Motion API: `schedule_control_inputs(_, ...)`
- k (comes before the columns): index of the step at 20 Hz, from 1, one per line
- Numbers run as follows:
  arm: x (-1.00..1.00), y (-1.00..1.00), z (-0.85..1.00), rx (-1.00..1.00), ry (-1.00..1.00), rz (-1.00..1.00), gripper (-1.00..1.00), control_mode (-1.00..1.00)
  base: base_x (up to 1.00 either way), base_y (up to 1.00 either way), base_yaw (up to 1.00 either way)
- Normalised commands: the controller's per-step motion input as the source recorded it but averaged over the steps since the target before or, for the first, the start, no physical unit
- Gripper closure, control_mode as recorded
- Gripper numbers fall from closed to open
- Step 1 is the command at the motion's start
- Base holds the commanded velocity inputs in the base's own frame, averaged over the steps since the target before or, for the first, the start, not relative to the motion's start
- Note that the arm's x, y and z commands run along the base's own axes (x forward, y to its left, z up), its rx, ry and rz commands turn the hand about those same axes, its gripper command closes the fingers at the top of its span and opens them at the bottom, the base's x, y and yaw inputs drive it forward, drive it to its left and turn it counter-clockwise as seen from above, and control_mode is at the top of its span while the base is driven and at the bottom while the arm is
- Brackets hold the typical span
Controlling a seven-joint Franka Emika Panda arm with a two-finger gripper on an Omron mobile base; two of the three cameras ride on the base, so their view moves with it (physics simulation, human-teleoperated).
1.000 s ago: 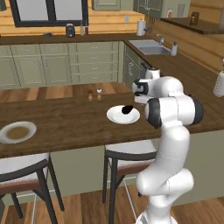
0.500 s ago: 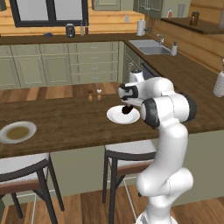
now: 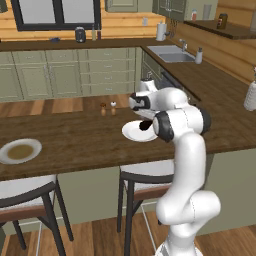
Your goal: Pick the chicken drumstick and avocado from their plates and place them in the bowl. Then put the bowl in the fridge.
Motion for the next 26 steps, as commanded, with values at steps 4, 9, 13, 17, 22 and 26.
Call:
schedule_control_inputs(4,0.37,0.00,-0.25,0.00,0.05,-0.07,-1.00,-1.00,0.00,0.00,0.00)
schedule_control_inputs(9,0.16,0.00,-0.24,0.00,0.04,-0.01,-1.00,-1.00,0.00,0.00,0.00)
schedule_control_inputs(13,0.34,0.00,-0.21,0.00,0.00,0.00,-1.00,-1.00,0.00,0.00,0.00)
schedule_control_inputs(17,0.29,0.00,-0.40,0.00,0.00,0.00,-1.00,-1.00,0.00,0.00,0.00)
schedule_control_inputs(22,0.13,0.00,-0.30,0.00,0.00,0.00,-1.00,-1.00,0.00,0.00,0.00)
schedule_control_inputs(26,0.00,0.00,-0.27,0.00,0.00,0.00,-1.00,-1.00,0.00,0.00,0.00)
